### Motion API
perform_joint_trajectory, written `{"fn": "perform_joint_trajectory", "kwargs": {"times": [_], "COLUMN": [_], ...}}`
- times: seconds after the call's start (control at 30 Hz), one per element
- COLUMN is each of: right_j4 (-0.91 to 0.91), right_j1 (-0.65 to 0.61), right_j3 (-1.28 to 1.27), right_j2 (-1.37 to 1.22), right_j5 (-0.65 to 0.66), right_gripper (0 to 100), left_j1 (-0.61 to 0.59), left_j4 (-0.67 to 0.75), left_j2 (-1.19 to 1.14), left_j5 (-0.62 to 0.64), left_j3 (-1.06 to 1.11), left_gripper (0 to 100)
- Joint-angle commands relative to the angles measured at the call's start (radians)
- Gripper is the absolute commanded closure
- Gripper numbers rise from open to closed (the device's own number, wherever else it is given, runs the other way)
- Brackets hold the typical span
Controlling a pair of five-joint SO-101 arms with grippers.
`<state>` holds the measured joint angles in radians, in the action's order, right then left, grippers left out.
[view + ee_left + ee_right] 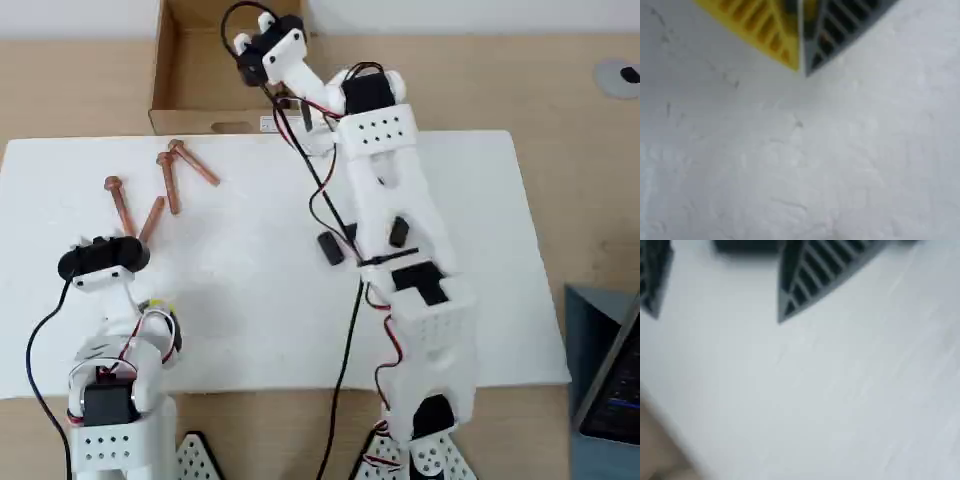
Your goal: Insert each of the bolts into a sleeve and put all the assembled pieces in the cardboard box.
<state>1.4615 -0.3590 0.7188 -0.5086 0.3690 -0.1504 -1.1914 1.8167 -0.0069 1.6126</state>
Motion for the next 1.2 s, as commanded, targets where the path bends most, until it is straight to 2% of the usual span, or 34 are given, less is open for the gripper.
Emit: {"fn": "perform_joint_trajectory", "kwargs": {"times": [0.0, 0.23, 0.37, 0.7, 0.87, 1.17], "right_j4": [0.110, 0.325, 0.327, 0.327, 0.288, 0.078], "right_j1": [0.024, 0.010, 0.013, -0.007, -0.007, -0.010], "right_j3": [0.058, 0.048, -0.047, -0.499, -0.639, -0.866], "right_j2": [0.113, 0.191, 0.275, 0.618, 0.645, 0.644], "right_j5": [0.012, -0.017, -0.063, -0.130, -0.143, -0.157], "right_gripper": [82.5, 82.5, 82.5, 82.5, 82.5, 82.4], "left_j1": [-0.008, -0.008, -0.008, -0.008, -0.008, -0.008], "left_j4": [0.018, 0.018, 0.018, 0.018, 0.018, 0.018], "left_j2": [0.007, 0.007, 0.007, 0.007, 0.007, 0.007], "left_j5": [0.000, 0.000, 0.000, 0.000, 0.000, 0.000], "left_j3": [-0.005, -0.005, -0.005, -0.005, -0.005, -0.005], "left_gripper": [100, 100, 100, 100, 100, 100]}}
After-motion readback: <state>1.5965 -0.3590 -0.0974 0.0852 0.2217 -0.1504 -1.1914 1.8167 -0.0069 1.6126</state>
